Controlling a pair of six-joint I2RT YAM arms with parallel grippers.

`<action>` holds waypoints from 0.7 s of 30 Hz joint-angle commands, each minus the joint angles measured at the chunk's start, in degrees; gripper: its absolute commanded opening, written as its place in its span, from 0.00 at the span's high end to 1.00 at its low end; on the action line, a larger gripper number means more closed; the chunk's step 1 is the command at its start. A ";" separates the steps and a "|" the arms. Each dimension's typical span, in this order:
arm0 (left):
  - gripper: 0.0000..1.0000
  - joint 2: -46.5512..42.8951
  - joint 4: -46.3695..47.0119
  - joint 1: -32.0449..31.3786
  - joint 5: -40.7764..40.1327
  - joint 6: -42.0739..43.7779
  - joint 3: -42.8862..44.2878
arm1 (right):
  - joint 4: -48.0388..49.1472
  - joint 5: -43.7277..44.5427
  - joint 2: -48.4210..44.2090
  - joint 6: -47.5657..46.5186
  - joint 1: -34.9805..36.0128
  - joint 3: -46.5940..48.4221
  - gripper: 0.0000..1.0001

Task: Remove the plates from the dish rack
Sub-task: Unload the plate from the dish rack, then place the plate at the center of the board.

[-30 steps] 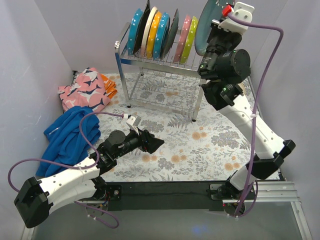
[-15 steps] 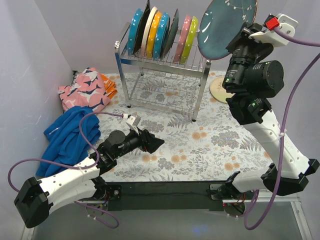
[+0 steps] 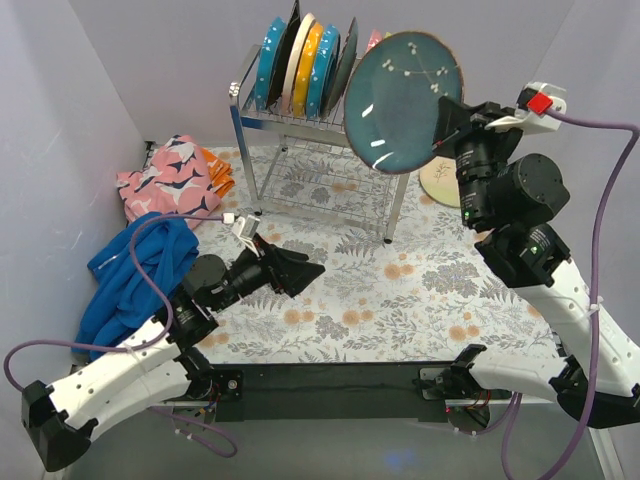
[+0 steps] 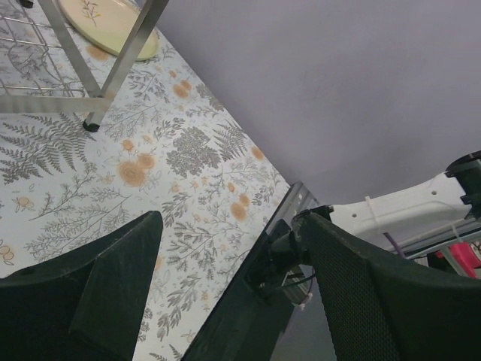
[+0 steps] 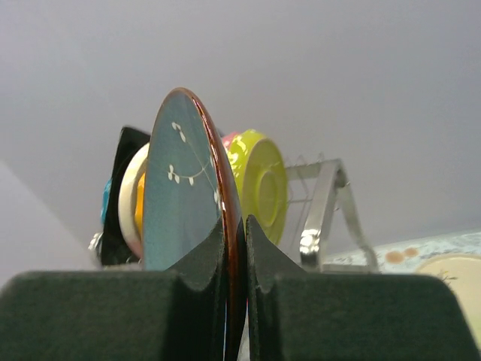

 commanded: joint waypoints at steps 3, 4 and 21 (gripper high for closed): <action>0.25 -6.18 -14.48 -0.33 -2.42 -0.29 7.38 | 6.94 -12.89 -6.29 17.09 0.30 -7.15 0.99; 0.25 -7.23 -15.90 -0.33 -3.03 -0.02 8.95 | 6.94 -13.95 -6.73 18.23 0.22 -9.59 0.99; 0.27 -14.54 -31.30 -0.33 -13.59 2.70 17.06 | 9.49 -35.57 -16.84 37.13 0.30 -42.72 0.99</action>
